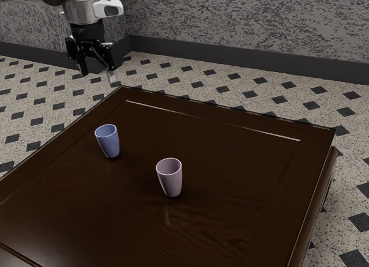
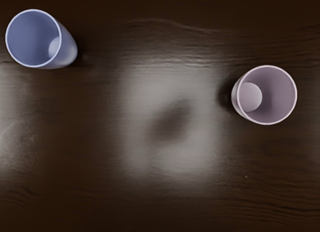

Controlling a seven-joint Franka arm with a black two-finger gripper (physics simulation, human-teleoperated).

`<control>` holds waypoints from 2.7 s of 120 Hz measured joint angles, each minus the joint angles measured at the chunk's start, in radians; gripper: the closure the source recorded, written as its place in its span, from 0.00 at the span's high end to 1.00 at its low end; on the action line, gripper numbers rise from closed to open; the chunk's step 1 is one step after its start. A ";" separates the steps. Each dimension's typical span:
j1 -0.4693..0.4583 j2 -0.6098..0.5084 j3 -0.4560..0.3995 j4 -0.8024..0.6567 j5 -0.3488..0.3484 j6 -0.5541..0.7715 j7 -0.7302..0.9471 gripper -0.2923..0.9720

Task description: Place the left cup onto the right cup

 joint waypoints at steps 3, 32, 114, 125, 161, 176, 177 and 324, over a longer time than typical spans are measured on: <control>0.001 -0.001 0.000 -0.002 0.000 0.004 0.000 0.77; 0.002 0.014 0.003 -0.006 0.001 0.026 0.003 0.77; 0.101 0.250 0.021 -0.001 0.006 0.177 0.037 0.77; 0.109 0.281 0.020 0.001 0.005 0.194 0.041 0.77; 0.132 0.351 0.020 0.004 -0.016 0.249 0.052 0.77; 0.144 0.369 0.020 0.004 -0.019 0.271 0.062 0.77; 0.144 0.370 0.020 0.004 -0.019 0.273 0.064 0.77; 0.239 0.515 0.011 -0.002 -0.024 0.453 0.353 0.77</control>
